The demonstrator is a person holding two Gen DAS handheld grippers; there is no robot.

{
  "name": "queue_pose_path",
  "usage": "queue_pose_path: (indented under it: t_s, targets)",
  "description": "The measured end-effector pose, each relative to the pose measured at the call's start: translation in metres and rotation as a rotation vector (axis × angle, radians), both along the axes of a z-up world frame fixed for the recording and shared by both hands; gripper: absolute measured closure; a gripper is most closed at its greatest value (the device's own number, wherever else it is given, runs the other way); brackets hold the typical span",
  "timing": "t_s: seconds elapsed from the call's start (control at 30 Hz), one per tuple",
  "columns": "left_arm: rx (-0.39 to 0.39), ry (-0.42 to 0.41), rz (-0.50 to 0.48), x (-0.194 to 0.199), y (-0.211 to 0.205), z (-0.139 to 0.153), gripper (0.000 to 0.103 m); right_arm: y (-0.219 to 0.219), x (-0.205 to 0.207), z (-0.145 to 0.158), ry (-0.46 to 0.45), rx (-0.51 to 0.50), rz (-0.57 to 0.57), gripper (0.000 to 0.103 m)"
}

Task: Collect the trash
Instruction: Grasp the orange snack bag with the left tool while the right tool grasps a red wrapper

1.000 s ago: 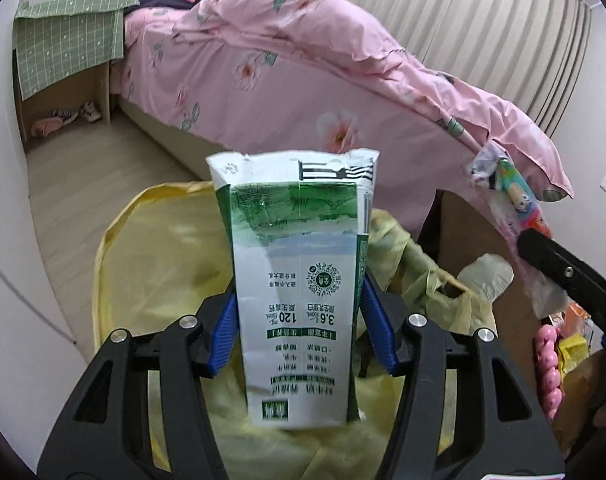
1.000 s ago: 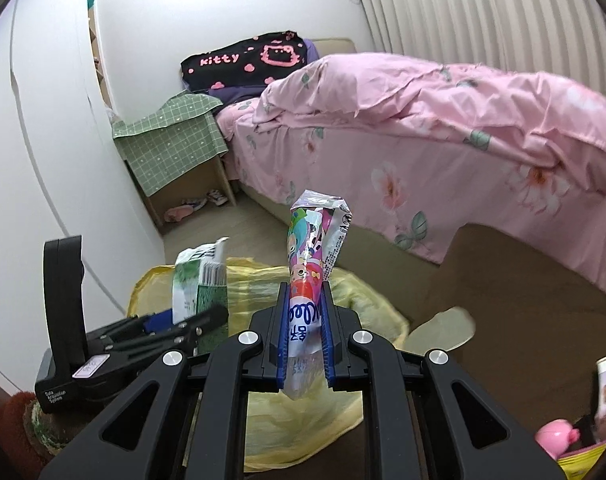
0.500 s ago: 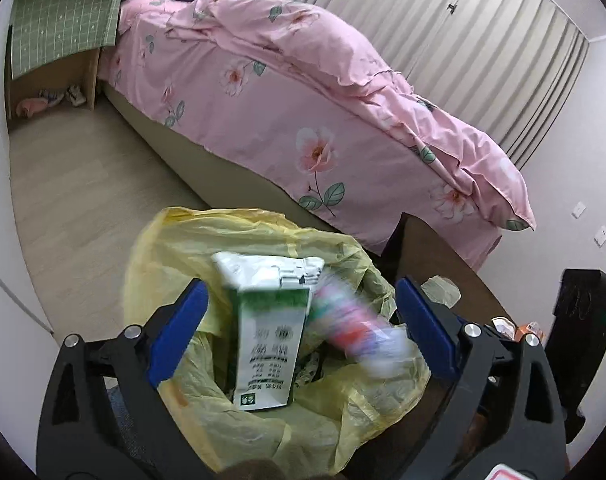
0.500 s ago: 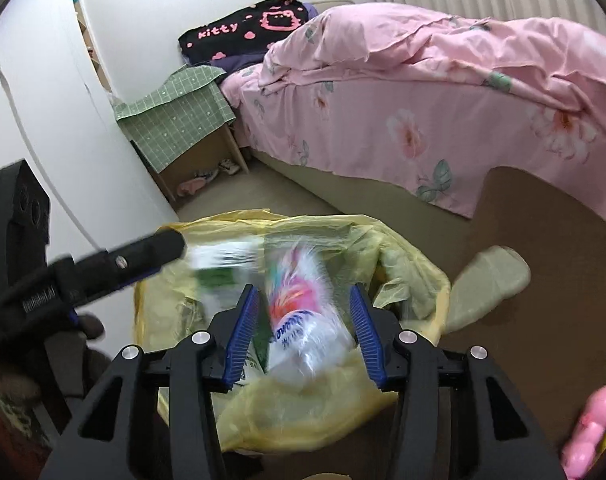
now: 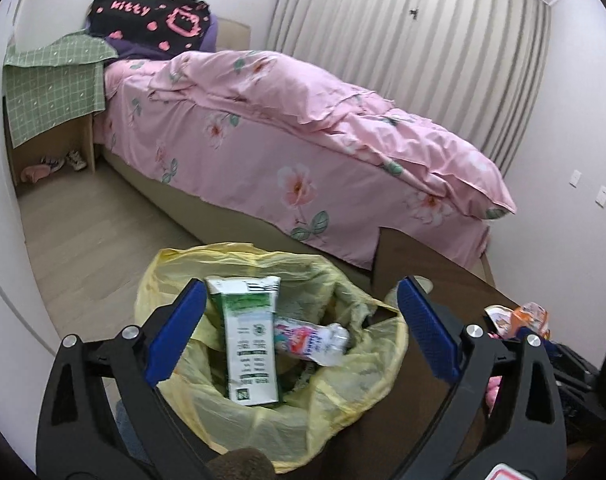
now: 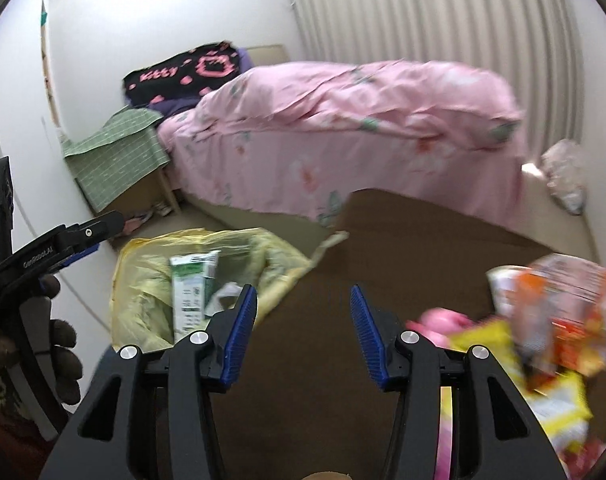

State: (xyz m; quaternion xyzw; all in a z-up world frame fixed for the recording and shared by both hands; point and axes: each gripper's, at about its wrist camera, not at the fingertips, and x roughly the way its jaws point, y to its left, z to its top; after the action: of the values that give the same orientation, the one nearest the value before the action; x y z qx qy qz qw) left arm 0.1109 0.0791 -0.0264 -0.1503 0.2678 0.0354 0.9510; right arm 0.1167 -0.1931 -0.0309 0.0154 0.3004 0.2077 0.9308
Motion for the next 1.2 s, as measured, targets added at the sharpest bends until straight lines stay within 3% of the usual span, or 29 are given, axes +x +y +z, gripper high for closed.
queue_pose_path:
  t_s: [0.07, 0.17, 0.27, 0.37, 0.7, 0.87, 0.93, 1.03, 1.13, 1.2]
  targets:
    - [-0.017, 0.015, -0.046, -0.001, -0.01, -0.001, 0.01, -0.022, -0.016, 0.004, -0.023, 0.002, -0.033, 0.041]
    - [-0.03, 0.038, -0.119, -0.003, -0.032, -0.003, 0.01, -0.053, -0.039, 0.005, -0.044, -0.005, -0.078, 0.041]
    - [-0.008, 0.052, -0.203, -0.007, -0.062, -0.003, 0.01, -0.071, -0.058, -0.002, -0.031, -0.129, -0.131, 0.041]
    - [0.037, 0.079, -0.287, -0.007, -0.099, -0.005, 0.01, -0.088, -0.078, -0.009, -0.059, -0.183, -0.186, 0.041]
    - [0.14, 0.113, -0.474, -0.008, -0.185, -0.016, 0.01, -0.151, -0.103, -0.036, 0.016, -0.127, -0.314, 0.041]
    - [0.15, 0.134, -0.527, -0.004, -0.204, -0.021, 0.011, -0.153, -0.115, -0.041, 0.008, -0.18, -0.341, 0.041]
    - [0.135, 0.119, -0.587, 0.006, -0.213, -0.016, 0.011, -0.152, -0.118, -0.04, -0.011, -0.203, -0.344, 0.041]
    - [0.1, 0.063, -0.767, 0.038, -0.236, -0.004, 0.011, -0.156, -0.117, -0.033, -0.032, -0.2, -0.337, 0.041]
    - [0.167, 0.055, -0.914, 0.079, -0.272, -0.002, 0.018, -0.169, -0.118, -0.028, -0.063, -0.204, -0.363, 0.041]
    - [0.184, 0.093, -0.991, 0.114, -0.299, -0.006, 0.02, -0.183, -0.117, -0.028, -0.054, -0.18, -0.387, 0.041]
